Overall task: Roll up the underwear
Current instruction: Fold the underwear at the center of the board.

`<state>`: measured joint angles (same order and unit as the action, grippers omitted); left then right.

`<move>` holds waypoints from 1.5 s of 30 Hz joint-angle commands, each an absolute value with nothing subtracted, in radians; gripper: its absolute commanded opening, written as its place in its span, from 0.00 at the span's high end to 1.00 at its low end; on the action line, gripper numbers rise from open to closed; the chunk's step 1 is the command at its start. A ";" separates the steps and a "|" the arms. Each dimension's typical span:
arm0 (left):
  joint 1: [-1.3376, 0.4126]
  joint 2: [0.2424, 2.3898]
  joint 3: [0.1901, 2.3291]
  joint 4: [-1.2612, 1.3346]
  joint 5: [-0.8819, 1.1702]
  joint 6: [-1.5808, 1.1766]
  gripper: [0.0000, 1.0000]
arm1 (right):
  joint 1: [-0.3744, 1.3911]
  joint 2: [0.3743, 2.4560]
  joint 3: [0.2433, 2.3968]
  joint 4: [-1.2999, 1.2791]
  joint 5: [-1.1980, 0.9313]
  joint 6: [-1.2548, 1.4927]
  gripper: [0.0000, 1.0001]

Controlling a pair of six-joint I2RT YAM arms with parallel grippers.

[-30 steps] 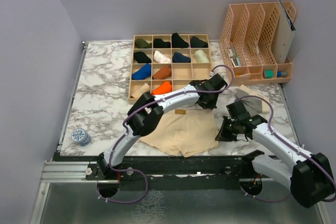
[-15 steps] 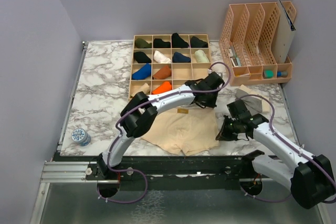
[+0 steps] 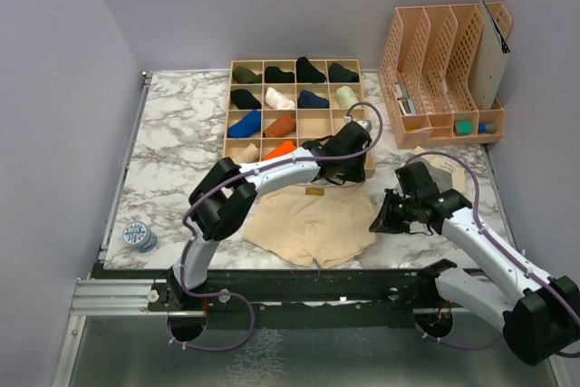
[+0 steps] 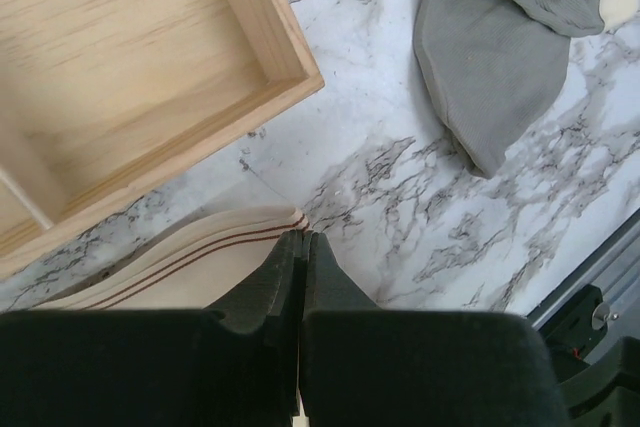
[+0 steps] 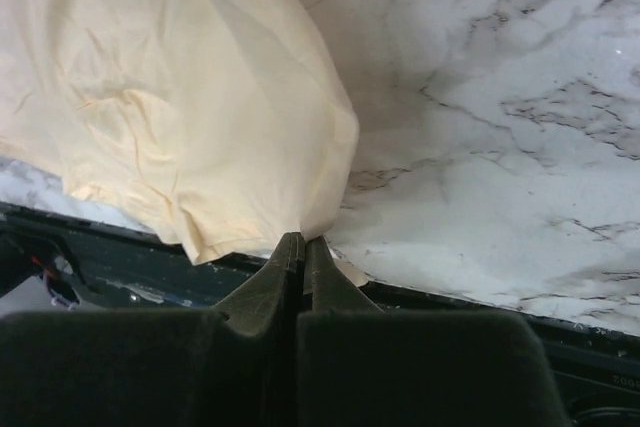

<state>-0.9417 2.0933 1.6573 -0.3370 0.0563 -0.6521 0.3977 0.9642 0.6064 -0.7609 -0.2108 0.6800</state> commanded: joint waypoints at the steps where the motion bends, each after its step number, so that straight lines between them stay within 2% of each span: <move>1: -0.916 1.981 1.549 -0.202 0.121 -0.673 1.00 | 0.414 0.942 0.664 -0.798 -0.283 0.639 1.00; 5: -0.894 1.921 1.434 -0.093 0.170 -0.690 1.00 | 0.461 0.966 0.709 -0.797 -0.286 0.666 1.00; 10: -0.858 1.859 1.335 -0.029 0.205 -0.701 1.00 | 0.611 1.029 0.767 -0.753 -0.227 0.742 1.00; 21: -0.716 1.639 1.079 0.034 0.276 -0.654 1.00 | 0.925 1.337 0.988 -0.647 -0.120 0.877 1.00; 29: -0.592 1.506 0.929 0.002 0.315 -0.590 1.00 | 0.986 1.539 1.120 -0.510 -0.205 0.925 1.00; 40: -0.496 1.428 0.827 -0.037 0.330 -0.542 1.00 | 1.029 1.749 1.252 -0.472 -0.242 0.939 1.00; 45: -0.479 1.415 0.818 -0.086 0.251 -0.526 1.00 | 1.032 1.804 1.289 -0.464 -0.235 0.930 1.00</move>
